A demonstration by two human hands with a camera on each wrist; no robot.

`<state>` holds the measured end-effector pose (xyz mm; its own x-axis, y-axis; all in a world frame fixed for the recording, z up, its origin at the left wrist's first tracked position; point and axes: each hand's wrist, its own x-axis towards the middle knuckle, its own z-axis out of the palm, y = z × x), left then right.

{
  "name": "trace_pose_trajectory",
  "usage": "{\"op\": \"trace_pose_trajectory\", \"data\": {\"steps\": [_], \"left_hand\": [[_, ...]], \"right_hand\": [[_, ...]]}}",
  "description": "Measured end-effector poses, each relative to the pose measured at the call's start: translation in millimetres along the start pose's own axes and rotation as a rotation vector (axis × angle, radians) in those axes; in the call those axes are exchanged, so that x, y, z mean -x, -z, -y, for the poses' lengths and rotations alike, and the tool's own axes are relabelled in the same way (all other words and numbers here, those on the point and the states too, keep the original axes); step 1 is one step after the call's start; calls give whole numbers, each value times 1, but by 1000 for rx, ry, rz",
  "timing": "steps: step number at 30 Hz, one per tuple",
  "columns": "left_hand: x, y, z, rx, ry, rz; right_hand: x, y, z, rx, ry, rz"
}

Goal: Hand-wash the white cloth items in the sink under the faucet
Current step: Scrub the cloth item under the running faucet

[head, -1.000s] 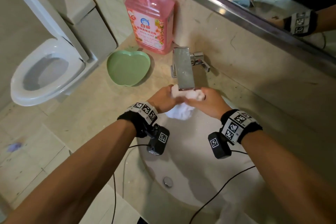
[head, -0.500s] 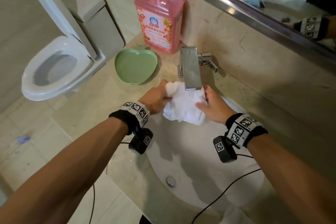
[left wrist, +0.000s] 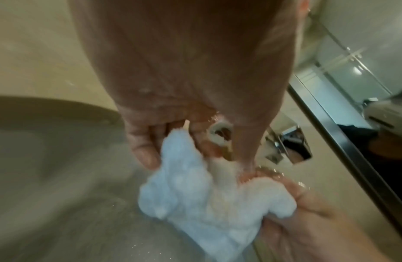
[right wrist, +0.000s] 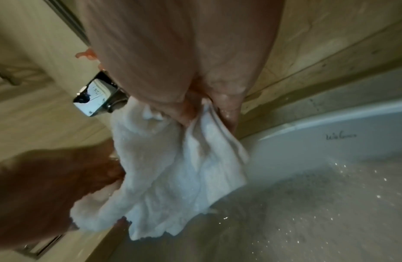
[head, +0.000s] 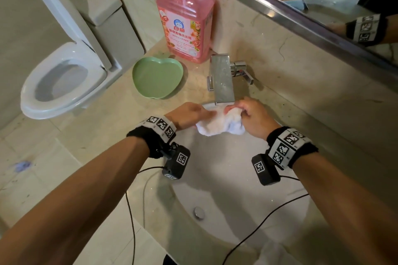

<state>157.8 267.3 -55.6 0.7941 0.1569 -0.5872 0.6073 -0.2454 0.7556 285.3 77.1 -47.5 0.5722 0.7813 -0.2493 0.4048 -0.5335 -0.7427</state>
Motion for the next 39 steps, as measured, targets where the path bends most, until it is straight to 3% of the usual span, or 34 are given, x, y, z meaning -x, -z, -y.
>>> {"op": "trace_pose_trajectory", "data": {"steps": [2, 4, 7, 9, 12, 15, 20, 22, 25, 27, 30, 33, 36, 39], "left_hand": [[-4, -5, -3, -266, -34, -90], [-6, -8, -4, -349, -109, -193], [-5, -8, -5, -359, -255, -288], [-1, -7, -6, -292, -317, -289], [4, -2, -5, -221, -360, -271], [5, 2, -2, -236, -280, -162], [-6, -11, -5, -233, -51, -84], [-18, -23, -12, -285, -48, -61], [-33, -38, -20, -548, -10, -89], [-38, -40, -21, -570, -14, -95], [-43, -38, -21, -518, -90, -93], [-43, -36, -25, -481, -173, -145], [-37, -26, -25, -481, -226, -188], [-34, -21, -24, -787, -369, -132]], "right_hand": [[3, 4, 4, 67, -9, 71], [6, 7, 5, -25, -81, 146], [9, 1, 6, -231, -208, 130], [7, -8, 3, -112, -208, 40], [0, -17, 0, 20, -177, 60], [-7, -21, -4, 248, -97, 92], [-10, -20, 5, 371, 30, -75], [-11, -17, 7, 413, 64, -123], [-8, -12, 0, 510, 112, -120], [-3, -11, -7, 506, 131, -114], [2, -8, -20, 325, 27, -67], [1, -4, -26, -124, -211, 104], [-3, -10, -21, -487, -357, 203], [-15, -20, -9, -456, -339, 258]]}}
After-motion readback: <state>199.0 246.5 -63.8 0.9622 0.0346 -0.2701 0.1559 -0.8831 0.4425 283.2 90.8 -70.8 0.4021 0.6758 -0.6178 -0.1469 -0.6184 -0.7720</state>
